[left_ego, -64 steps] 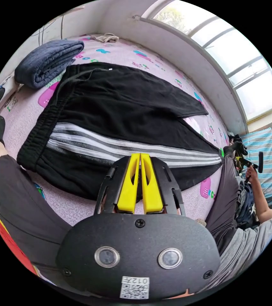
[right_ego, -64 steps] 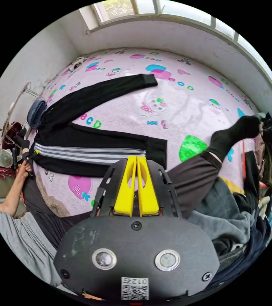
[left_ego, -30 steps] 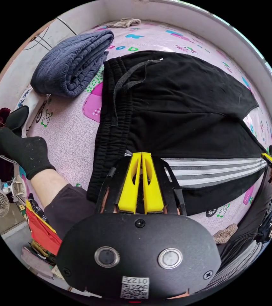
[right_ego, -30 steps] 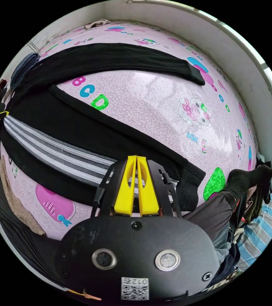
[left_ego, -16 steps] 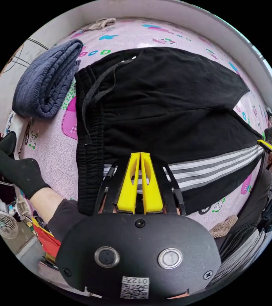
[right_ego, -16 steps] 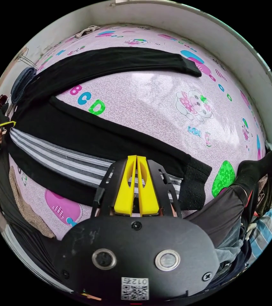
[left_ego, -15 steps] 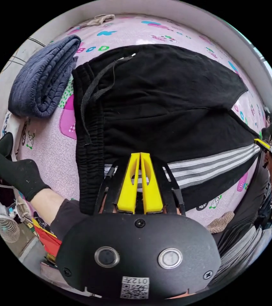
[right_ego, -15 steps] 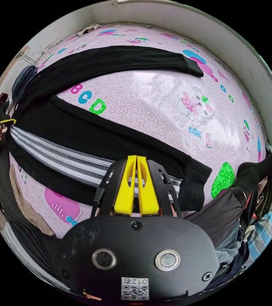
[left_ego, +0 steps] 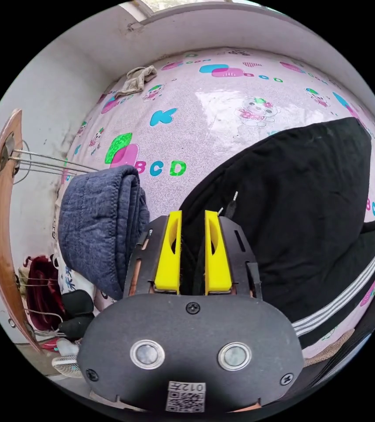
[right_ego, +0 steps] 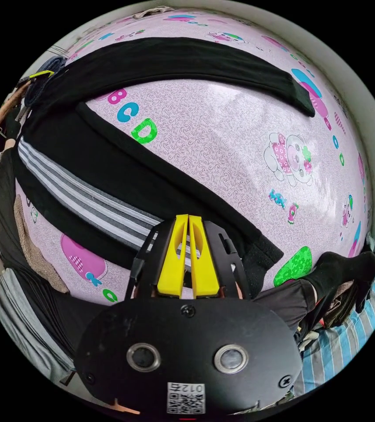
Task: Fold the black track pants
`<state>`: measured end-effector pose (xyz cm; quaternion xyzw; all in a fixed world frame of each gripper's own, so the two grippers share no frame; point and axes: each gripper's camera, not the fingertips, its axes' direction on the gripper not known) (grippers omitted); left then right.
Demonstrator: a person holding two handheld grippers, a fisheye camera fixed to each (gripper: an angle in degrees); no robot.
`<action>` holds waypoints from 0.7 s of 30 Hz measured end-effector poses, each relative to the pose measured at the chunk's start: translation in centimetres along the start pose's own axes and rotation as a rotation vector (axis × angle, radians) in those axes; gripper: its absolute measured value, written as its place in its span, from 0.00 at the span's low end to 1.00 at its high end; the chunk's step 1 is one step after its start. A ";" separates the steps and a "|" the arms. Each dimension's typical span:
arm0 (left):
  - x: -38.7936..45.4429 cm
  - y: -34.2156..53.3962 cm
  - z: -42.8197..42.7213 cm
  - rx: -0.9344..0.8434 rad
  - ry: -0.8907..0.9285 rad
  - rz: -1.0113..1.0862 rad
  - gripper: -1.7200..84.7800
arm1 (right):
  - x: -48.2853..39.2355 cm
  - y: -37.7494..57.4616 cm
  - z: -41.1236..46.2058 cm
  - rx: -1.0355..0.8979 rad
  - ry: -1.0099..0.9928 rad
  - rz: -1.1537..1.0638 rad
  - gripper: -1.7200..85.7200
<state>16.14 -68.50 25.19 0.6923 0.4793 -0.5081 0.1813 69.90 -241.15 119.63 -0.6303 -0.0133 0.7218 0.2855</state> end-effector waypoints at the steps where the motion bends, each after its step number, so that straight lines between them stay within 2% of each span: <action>1: 0.2 -0.6 0.4 -0.012 -0.006 0.022 0.12 | 0.0 -0.2 0.0 -0.010 -0.008 -0.016 0.01; 5: 0.7 -3.9 3.6 -0.106 -0.059 0.103 0.12 | -0.1 -0.5 0.2 -0.035 -0.045 -0.072 0.01; 8: 0.0 -5.5 5.0 -0.156 0.073 0.115 0.09 | -0.4 -0.7 0.4 -0.064 -0.079 -0.124 0.01; 11: -0.5 -6.9 5.7 -0.216 0.129 0.120 0.06 | -0.1 -3.4 -0.5 -0.141 -0.155 -0.232 0.01; 17: -0.6 -7.5 6.2 -0.225 0.152 0.137 0.04 | 3.3 -15.4 -9.6 0.231 0.117 -0.181 0.05; 21: -0.2 -6.8 6.2 -0.191 0.136 0.132 0.04 | 5.3 -22.7 -9.9 0.232 0.095 -0.091 0.08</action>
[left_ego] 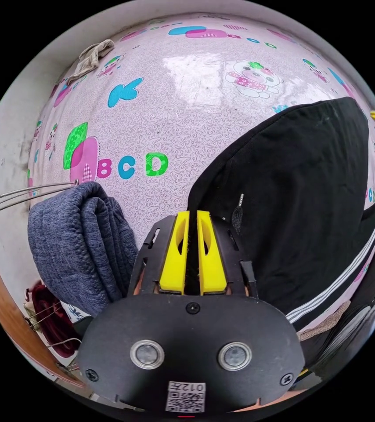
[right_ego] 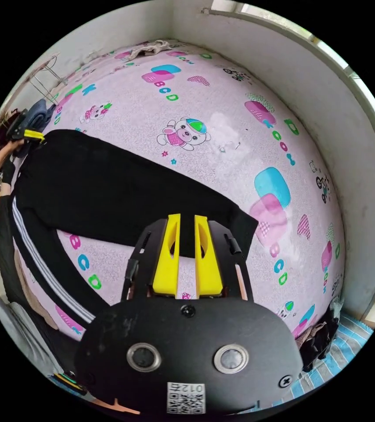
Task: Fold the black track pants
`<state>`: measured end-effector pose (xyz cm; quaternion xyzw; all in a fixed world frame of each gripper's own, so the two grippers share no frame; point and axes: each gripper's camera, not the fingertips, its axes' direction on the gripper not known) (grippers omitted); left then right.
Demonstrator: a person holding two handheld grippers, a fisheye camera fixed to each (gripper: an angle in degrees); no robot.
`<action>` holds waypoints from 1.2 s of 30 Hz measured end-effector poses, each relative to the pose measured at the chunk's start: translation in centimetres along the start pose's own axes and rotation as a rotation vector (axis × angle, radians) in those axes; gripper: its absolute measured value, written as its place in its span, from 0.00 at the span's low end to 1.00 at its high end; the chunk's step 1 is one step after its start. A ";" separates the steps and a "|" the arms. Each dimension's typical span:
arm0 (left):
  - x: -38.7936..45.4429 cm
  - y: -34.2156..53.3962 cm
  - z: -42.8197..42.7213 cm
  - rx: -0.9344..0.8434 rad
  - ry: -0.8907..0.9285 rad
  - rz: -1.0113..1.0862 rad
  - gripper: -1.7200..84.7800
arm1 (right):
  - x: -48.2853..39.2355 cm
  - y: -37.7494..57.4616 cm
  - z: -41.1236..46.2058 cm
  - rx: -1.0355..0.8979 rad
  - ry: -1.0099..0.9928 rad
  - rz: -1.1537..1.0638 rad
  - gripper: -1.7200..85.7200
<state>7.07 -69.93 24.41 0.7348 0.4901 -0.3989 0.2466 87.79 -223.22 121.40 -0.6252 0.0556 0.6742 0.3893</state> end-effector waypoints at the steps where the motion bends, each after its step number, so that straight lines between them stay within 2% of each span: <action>1: 0.1 0.1 0.0 0.005 -0.003 0.002 0.04 | 0.0 -1.5 1.1 -0.024 0.037 0.007 0.08; 7: 0.5 0.9 0.3 0.012 0.000 0.020 0.03 | -2.1 -5.4 5.8 -0.154 0.097 0.014 0.10; 10: 1.1 1.3 0.5 0.007 -0.012 0.045 0.03 | -4.1 -6.2 7.2 -0.223 0.139 -0.050 0.10; 14: 2.1 2.1 0.7 0.000 -0.032 0.070 0.03 | -6.3 -6.8 7.4 -0.287 0.034 -0.120 0.04; 16: 2.4 2.6 0.7 0.000 -0.029 0.056 0.03 | -6.7 -6.6 6.9 -0.287 -0.015 -0.052 0.03; 18: 3.0 3.5 0.8 0.010 -0.038 0.026 0.03 | -8.5 -5.6 6.4 -0.251 0.021 -0.050 0.02; 22: 5.1 5.4 0.9 0.053 -0.113 -0.041 0.03 | -14.2 -1.3 5.1 -0.115 0.195 0.051 0.01; 25: 8.2 7.1 0.7 0.052 -0.276 -0.045 0.02 | -17.6 2.2 1.7 -0.031 0.236 0.074 0.01; 31: 10.5 15.1 -5.4 0.194 -0.252 -0.053 0.02 | -21.2 10.9 -10.9 0.117 0.131 0.079 0.01; 36: 15.6 26.1 -10.3 0.235 -0.343 0.116 0.02 | -26.1 20.9 -19.0 0.140 0.125 0.034 0.01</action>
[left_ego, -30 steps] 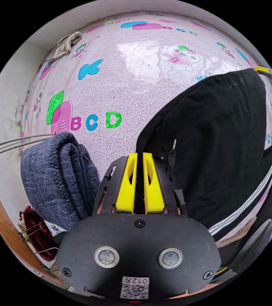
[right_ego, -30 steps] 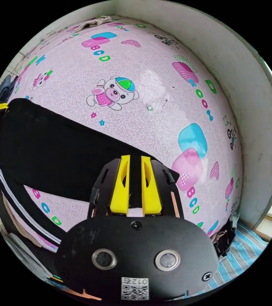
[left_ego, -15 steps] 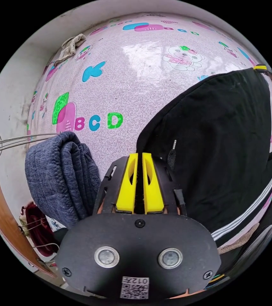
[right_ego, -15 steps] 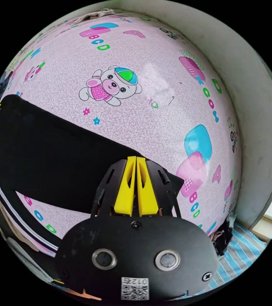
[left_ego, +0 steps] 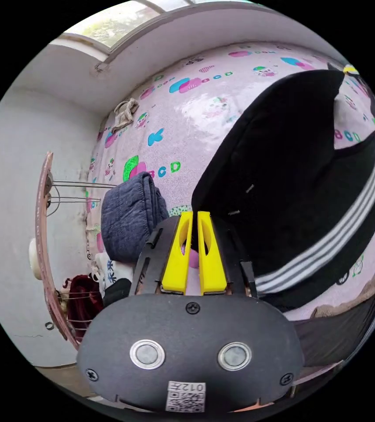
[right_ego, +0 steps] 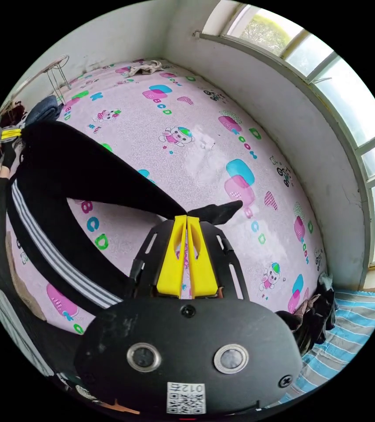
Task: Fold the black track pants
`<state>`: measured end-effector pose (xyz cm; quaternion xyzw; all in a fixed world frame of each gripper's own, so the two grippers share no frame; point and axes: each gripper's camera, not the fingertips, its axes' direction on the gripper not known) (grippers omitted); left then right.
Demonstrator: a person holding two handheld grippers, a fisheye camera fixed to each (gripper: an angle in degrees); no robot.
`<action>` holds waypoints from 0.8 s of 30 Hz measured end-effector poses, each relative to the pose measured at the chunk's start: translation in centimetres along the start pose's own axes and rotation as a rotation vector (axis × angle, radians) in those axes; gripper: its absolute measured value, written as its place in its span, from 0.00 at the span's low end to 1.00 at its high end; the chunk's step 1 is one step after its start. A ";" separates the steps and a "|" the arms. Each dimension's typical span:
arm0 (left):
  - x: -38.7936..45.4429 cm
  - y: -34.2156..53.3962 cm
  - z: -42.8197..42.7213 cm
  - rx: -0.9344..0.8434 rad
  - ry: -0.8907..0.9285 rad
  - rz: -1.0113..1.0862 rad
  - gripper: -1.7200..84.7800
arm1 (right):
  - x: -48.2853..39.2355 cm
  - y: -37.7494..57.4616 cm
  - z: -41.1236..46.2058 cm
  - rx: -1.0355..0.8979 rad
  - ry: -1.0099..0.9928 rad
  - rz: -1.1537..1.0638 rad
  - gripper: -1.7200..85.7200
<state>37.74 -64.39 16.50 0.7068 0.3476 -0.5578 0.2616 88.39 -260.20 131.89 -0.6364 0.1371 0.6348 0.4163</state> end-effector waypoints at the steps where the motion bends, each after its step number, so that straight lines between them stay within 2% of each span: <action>1: 0.7 1.1 -0.8 0.000 -0.019 0.022 0.02 | -0.6 2.7 -2.2 0.009 -0.021 0.017 0.01; 5: 7.1 9.2 -4.2 -0.001 -0.030 0.207 0.02 | -3.9 12.0 -6.5 -0.014 -0.163 0.095 0.01; 6: 9.3 10.9 -4.2 -0.031 -0.014 0.252 0.02 | -4.6 13.2 -6.4 -0.038 -0.191 0.103 0.01; 8: 12.7 12.9 -3.1 -0.109 -0.004 0.314 0.02 | -6.9 16.7 -4.3 -0.218 -0.348 0.161 0.01; 11: 17.4 15.0 -0.9 -0.226 -0.028 0.390 0.02 | -7.2 19.1 -5.3 -0.240 -0.426 0.355 0.01; 13: 18.6 15.7 -0.5 -0.244 -0.052 0.365 0.02 | -5.7 20.4 -6.5 -0.236 -0.498 0.554 0.02; 15: 18.8 16.0 -0.5 -0.253 -0.034 0.288 0.02 | -4.0 22.0 -8.2 -0.170 -0.575 0.737 0.04; 17: 18.6 16.3 -0.7 -0.255 -0.017 0.247 0.02 | -1.7 24.7 -9.6 -0.076 -0.668 1.027 0.06; 19: 18.5 16.7 -1.0 -0.256 -0.005 0.226 0.02 | -0.9 26.1 -10.0 -0.027 -0.737 1.182 0.08; 24: 18.5 17.5 -2.0 -0.264 0.011 0.216 0.02 | -0.7 26.5 -10.4 -0.012 -0.783 1.355 0.13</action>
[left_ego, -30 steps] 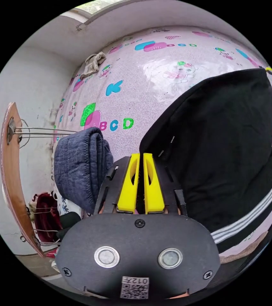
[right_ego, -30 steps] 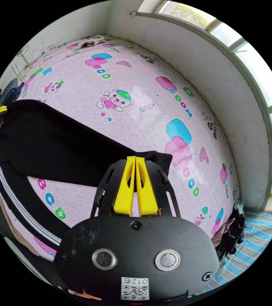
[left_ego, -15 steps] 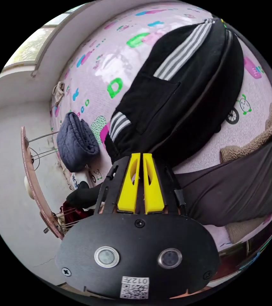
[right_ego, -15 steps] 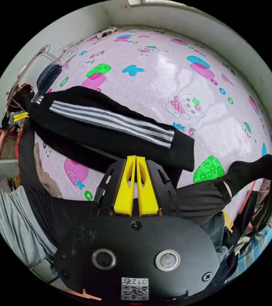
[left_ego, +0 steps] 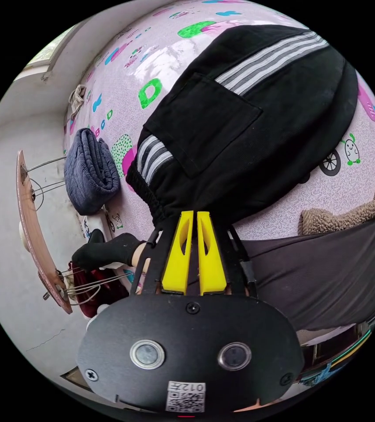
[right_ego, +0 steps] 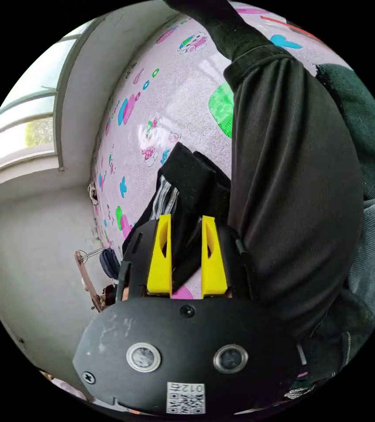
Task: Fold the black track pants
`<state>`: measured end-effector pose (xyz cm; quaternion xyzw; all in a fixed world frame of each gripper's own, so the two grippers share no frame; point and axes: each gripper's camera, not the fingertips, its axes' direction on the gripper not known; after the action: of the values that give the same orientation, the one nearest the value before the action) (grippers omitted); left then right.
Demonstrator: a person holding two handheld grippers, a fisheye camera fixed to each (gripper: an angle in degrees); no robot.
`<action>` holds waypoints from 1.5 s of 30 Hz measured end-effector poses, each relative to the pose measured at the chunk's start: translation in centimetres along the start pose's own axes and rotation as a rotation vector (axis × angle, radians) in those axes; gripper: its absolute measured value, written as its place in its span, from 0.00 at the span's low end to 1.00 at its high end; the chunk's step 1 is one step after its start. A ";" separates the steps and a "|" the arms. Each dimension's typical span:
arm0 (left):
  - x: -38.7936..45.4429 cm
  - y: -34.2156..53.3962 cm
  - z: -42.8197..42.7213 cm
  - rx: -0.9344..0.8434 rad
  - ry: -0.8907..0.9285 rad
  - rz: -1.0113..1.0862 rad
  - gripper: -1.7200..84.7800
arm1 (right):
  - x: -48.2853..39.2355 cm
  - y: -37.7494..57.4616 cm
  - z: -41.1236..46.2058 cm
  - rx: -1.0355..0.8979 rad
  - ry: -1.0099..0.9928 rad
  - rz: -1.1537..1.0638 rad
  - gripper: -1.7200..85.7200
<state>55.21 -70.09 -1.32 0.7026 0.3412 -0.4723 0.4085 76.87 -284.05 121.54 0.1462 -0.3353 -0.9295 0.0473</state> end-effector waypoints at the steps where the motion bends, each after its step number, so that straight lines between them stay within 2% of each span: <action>1: 0.1 0.1 0.0 -0.001 0.001 0.001 0.02 | -0.3 0.2 -0.3 0.026 -0.008 0.017 0.13; 7: 0.9 1.3 0.1 -0.005 0.022 -0.002 0.02 | -2.8 0.5 -1.0 0.051 0.052 0.023 0.11; 12: 0.5 2.4 -0.8 0.028 0.013 -0.043 0.02 | -4.9 1.1 -2.8 0.079 0.022 -0.026 0.04; 16: -1.2 4.1 -4.0 0.109 -0.044 -0.074 0.02 | -10.2 2.1 -7.2 0.062 -0.031 -0.224 0.03; 19: -1.4 6.3 -6.4 0.155 -0.083 -0.052 0.02 | -12.5 3.6 -10.1 0.013 0.056 -0.364 0.02; 22: 1.0 7.0 -4.1 0.069 -0.024 0.050 0.02 | -10.8 4.5 -8.2 -0.098 0.295 -0.408 0.02; 26: 4.9 5.6 0.4 -0.055 0.015 0.106 0.02 | -6.9 4.6 -4.4 -0.148 0.331 -0.299 0.02; 29: 6.0 4.9 0.6 -0.089 -0.028 0.122 0.02 | -7.6 4.3 -4.5 -0.147 0.362 -0.333 0.02; 37: 4.1 6.7 -1.3 -0.019 -0.008 0.012 0.02 | -9.4 3.2 -8.0 -0.030 0.217 -0.411 0.02; 42: -0.2 9.3 -6.1 0.185 -0.069 -0.232 0.02 | -12.4 1.7 -11.9 0.095 0.106 -0.517 0.02; 44: 0.6 9.6 -5.8 0.185 -0.095 -0.216 0.02 | -10.6 -0.1 -11.2 0.066 0.163 -0.494 0.02; 45: 2.0 9.0 -4.3 0.122 -0.086 -0.127 0.02 | -9.8 -0.7 -10.3 0.027 0.190 -0.483 0.02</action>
<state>65.36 -69.92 -0.02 0.6821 0.3381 -0.5467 0.3485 89.34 -287.98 115.91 0.3092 -0.2972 -0.8914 -0.1469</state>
